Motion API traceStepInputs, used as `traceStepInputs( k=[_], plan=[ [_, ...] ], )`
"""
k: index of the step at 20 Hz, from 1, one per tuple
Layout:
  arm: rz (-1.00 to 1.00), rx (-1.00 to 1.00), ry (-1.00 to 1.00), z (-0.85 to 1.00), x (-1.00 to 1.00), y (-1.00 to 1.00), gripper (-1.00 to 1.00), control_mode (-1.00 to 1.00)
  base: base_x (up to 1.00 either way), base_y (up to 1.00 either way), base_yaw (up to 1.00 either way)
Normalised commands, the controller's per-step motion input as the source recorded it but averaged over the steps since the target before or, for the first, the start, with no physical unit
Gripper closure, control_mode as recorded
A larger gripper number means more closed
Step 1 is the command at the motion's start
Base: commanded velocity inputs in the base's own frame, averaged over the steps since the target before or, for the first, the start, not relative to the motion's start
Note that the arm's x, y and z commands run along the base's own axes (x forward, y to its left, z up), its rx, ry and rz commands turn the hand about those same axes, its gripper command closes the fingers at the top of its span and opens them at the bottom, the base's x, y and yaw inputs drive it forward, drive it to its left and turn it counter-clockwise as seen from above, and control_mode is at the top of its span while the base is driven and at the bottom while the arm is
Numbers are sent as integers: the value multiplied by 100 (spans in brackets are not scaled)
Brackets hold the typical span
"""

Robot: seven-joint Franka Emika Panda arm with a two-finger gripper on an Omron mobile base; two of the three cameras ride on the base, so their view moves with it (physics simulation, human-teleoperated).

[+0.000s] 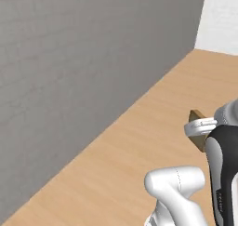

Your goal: Start the toaster. Once the lever pops up, take the bread to the plate on the dining counter.

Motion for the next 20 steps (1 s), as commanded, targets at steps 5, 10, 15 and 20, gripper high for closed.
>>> traceStepInputs(
  k=[5, 10, 15, 20],
  plan=[
    [0, 0, 0, 0, 0, 0, 100, 100, 43, 50, -73],
    [0, 0, 0, 0, 0, 0, 100, 100, 42, 46, -74],
    [0, 0, 0, 0, 0, 0, 100, 100, 56, 56, -70],
    [0, 0, 0, 0, 0, 0, 100, 100, 79, 68, -62]
  ],
)
